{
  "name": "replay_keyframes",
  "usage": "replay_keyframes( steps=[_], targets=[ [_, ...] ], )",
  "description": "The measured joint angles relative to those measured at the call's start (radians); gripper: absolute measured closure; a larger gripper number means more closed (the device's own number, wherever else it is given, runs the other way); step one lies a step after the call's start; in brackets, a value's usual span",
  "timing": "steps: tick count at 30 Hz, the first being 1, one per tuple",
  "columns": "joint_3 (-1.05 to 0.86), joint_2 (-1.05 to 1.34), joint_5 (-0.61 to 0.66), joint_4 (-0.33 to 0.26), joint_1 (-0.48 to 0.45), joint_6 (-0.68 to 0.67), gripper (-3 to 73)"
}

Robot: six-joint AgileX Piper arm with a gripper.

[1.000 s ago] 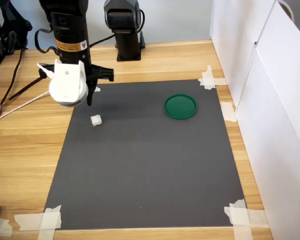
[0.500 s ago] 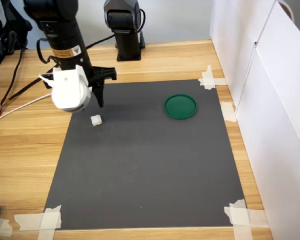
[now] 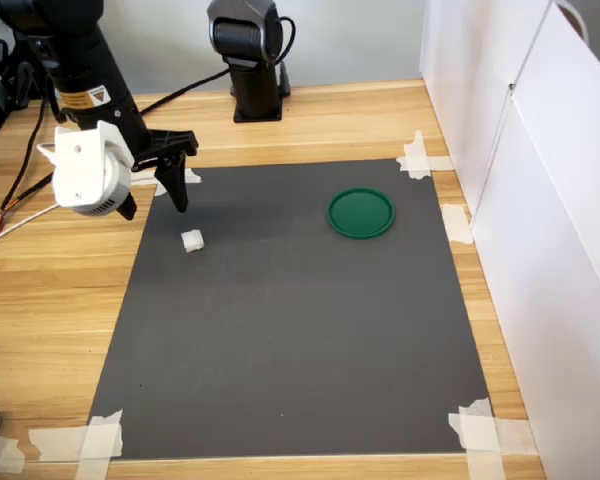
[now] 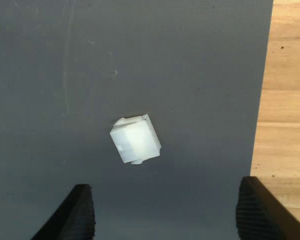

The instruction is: Grasp a white terminal and put it in the green lid.

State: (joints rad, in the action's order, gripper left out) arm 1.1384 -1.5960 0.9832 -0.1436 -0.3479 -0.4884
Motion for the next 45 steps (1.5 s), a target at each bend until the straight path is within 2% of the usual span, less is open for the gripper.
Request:
replay_keyframes(
  steps=[8,16,24,29,45],
  targets=[
    [-0.01,-0.014,-0.005,0.024,0.071,0.029,-1.5],
    [-0.01,-0.106,-0.006,0.052,0.075,0.026,-1.4],
    [-0.012,-0.147,-0.056,0.04,0.075,-0.002,-1.3],
    [-0.026,-0.159,-0.079,-0.001,0.075,-0.031,-1.3],
    [-0.032,-0.18,-0.1,-0.039,0.075,-0.105,-1.3]
  ],
)
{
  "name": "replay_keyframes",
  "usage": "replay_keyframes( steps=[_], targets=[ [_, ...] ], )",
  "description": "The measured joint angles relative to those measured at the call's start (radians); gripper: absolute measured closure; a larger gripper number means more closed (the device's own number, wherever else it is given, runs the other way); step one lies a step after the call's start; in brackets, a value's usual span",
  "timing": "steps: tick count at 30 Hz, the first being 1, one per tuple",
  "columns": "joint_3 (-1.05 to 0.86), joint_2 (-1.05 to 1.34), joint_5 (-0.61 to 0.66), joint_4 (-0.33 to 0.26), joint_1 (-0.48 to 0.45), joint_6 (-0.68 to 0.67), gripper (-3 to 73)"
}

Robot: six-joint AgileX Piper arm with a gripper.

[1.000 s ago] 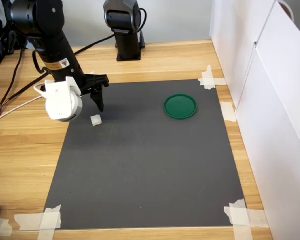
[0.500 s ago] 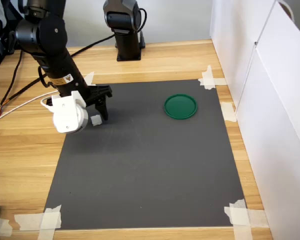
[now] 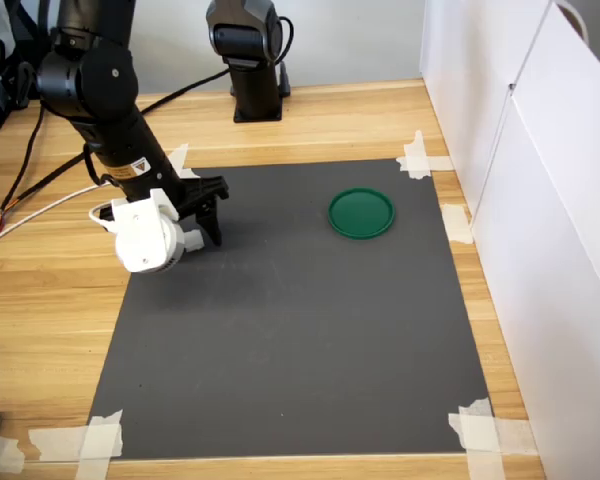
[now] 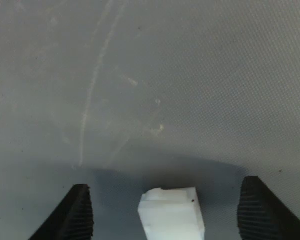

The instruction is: Grasp a white terminal and put it in the green lid.

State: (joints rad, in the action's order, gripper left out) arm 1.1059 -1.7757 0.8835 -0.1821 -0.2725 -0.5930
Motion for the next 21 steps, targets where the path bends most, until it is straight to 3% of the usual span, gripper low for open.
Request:
replay_keyframes(
  steps=[6,12,21],
  targets=[
    [0.0,0.0,0.012,-0.022,0.0,-0.012,-1.2],
    [0.0,0.0,-0.004,0.024,0.0,-0.016,1.0],
    [0.0,-0.021,-0.01,0.052,0.0,0.002,14.7]
  ],
)
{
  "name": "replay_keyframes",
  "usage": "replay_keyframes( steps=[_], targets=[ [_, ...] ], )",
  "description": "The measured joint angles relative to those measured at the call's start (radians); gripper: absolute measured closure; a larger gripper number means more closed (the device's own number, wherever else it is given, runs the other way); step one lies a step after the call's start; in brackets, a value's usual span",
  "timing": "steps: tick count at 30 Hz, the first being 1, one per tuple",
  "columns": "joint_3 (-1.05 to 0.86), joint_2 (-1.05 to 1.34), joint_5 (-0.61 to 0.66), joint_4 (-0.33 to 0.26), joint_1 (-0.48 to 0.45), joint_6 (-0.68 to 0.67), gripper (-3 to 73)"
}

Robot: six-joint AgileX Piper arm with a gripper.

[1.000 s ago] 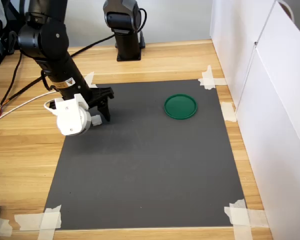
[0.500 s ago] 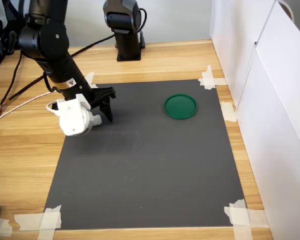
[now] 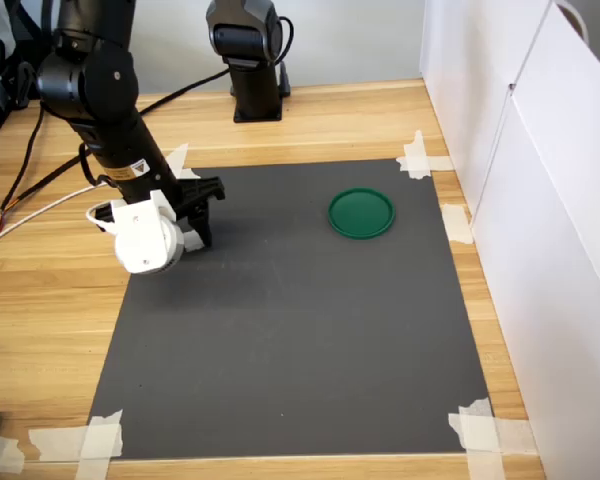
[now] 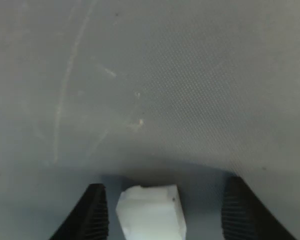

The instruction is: Grasp a white terminal and put it in the green lid.

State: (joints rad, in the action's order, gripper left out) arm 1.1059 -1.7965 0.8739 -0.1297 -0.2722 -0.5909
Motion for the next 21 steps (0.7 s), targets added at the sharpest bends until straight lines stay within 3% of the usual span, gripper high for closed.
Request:
replay_keyframes(
  steps=[13,21],
  targets=[
    [0.012,-0.017,0.02,0.008,0.0,-0.004,21.8],
    [0.012,-0.016,0.022,-0.012,0.0,-0.004,35.7]
  ],
)
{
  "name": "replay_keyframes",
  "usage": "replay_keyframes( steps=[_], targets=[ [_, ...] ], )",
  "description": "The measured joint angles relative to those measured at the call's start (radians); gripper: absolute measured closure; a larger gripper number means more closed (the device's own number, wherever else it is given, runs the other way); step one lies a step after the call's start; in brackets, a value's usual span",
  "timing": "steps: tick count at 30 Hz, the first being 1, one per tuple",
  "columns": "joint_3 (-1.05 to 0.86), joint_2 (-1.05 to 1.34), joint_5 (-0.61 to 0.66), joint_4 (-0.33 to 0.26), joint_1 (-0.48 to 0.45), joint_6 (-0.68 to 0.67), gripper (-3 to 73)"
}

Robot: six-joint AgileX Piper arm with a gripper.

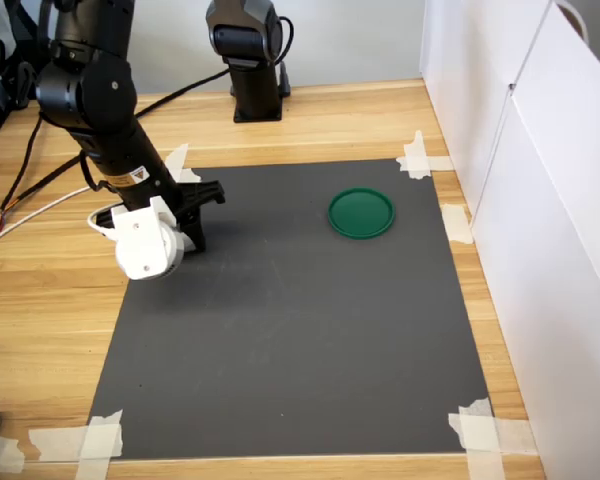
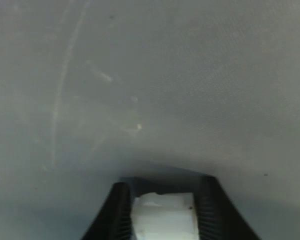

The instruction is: Grasp a white terminal and put it in the green lid.

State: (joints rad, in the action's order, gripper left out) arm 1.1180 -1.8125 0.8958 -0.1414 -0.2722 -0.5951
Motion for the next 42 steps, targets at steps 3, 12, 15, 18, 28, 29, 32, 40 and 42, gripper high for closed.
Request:
replay_keyframes(
  steps=[3,12,15,18,28,29,32,40,42],
  targets=[
    [0.0,0.0,0.002,-0.004,0.0,-0.002,41.0],
    [0.0,0.02,0.071,-0.094,0.001,-0.045,41.1],
    [0.028,0.059,0.101,-0.107,0.01,-0.068,41.1],
    [0.074,0.084,0.127,-0.075,0.054,-0.08,41.1],
    [0.169,0.09,0.226,-0.002,0.314,-0.085,41.1],
    [0.169,0.09,0.229,-0.002,0.342,-0.085,41.1],
    [0.169,0.09,0.233,-0.002,0.425,-0.085,41.1],
    [0.169,0.09,0.229,-0.002,0.645,-0.085,41.2],
    [0.169,0.09,0.225,-0.002,0.691,-0.085,41.2]
  ],
)
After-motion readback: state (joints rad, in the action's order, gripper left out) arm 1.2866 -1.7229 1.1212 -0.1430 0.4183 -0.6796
